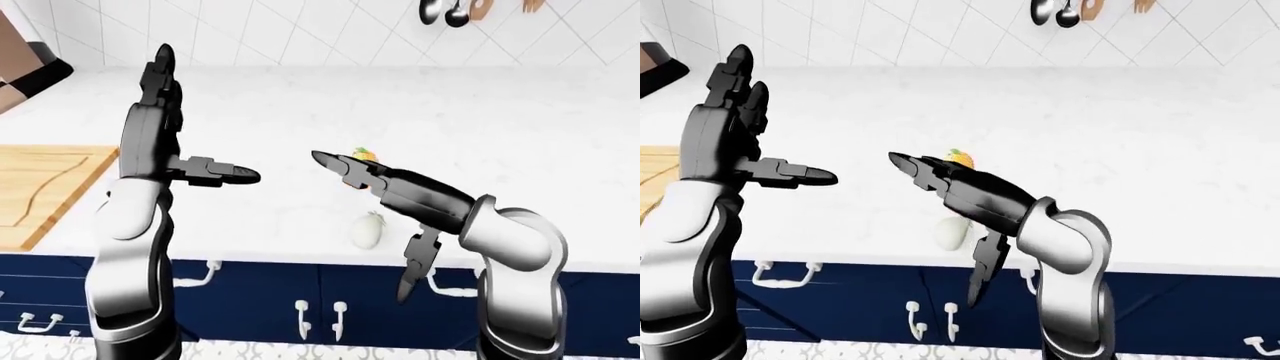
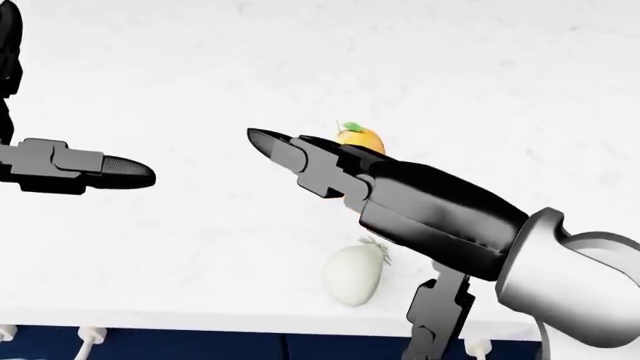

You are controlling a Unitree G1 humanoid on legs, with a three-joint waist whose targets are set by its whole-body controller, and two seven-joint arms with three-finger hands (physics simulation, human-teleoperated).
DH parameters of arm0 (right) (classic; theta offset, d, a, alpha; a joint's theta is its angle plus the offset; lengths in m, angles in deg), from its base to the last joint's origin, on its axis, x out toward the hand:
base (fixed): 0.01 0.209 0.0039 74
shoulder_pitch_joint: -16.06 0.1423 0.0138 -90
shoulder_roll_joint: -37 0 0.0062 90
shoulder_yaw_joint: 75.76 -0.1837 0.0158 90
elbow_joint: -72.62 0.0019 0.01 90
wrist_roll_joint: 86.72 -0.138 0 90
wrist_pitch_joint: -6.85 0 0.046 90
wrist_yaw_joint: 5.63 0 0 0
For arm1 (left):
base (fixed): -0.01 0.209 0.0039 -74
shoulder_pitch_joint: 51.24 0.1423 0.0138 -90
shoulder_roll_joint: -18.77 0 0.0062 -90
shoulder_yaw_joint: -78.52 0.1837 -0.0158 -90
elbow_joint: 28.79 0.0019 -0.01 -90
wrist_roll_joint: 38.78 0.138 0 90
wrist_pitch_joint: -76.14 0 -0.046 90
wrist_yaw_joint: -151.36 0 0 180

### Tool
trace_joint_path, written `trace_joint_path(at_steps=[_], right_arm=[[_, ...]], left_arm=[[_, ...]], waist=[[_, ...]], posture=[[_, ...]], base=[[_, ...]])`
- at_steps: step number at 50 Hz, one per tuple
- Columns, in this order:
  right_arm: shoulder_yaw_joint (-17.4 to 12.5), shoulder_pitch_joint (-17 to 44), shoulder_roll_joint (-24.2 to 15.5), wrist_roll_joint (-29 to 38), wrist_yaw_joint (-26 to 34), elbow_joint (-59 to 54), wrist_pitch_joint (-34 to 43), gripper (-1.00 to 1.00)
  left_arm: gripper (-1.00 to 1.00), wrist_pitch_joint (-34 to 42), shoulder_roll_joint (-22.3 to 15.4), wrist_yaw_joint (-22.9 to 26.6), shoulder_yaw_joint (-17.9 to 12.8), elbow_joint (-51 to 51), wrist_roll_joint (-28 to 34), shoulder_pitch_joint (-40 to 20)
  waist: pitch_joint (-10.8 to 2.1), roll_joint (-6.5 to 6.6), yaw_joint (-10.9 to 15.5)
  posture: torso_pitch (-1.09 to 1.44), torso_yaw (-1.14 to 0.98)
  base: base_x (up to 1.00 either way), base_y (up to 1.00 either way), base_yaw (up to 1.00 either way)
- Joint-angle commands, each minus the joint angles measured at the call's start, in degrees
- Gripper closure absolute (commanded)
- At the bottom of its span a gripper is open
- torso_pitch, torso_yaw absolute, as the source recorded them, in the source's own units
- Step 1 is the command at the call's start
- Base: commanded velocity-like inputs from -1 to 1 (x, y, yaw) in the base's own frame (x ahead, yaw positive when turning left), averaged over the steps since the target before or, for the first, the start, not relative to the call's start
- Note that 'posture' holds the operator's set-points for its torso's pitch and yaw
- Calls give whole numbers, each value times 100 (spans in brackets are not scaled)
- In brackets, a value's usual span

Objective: Place the eggplant and the orange on separate cutting boards.

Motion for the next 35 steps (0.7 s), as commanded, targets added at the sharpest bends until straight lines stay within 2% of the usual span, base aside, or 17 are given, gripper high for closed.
trace_joint_path(at_steps=[1,20,24,35], right_arm=[[-62,131,-10,-17,-153,82,-163,-100],[-152,30,-69,-22,-340,-351,-464,-100],[-139,-18,-56,-3,-314,-354,-464,-86],[-80,-137,-7,47,-385,-478,-609,-69]], left_arm=[[-100,-145,-68,-29,-66,-195,11,-152],[-100,-108,-129,-11,-85,-147,-23,-238],[-100,-74,-158,5,-120,-184,-46,-235],[-100,-71,-181,9,-168,-258,-79,-148]], waist=[[-129,16,1],[-141,3,16],[-146,3,15],[-152,4,13]], posture=[[0,0],[0,0],[0,0],[0,0]], base=[[0,0,0],[0,0,0],[0,0,0],[0,0,0]])
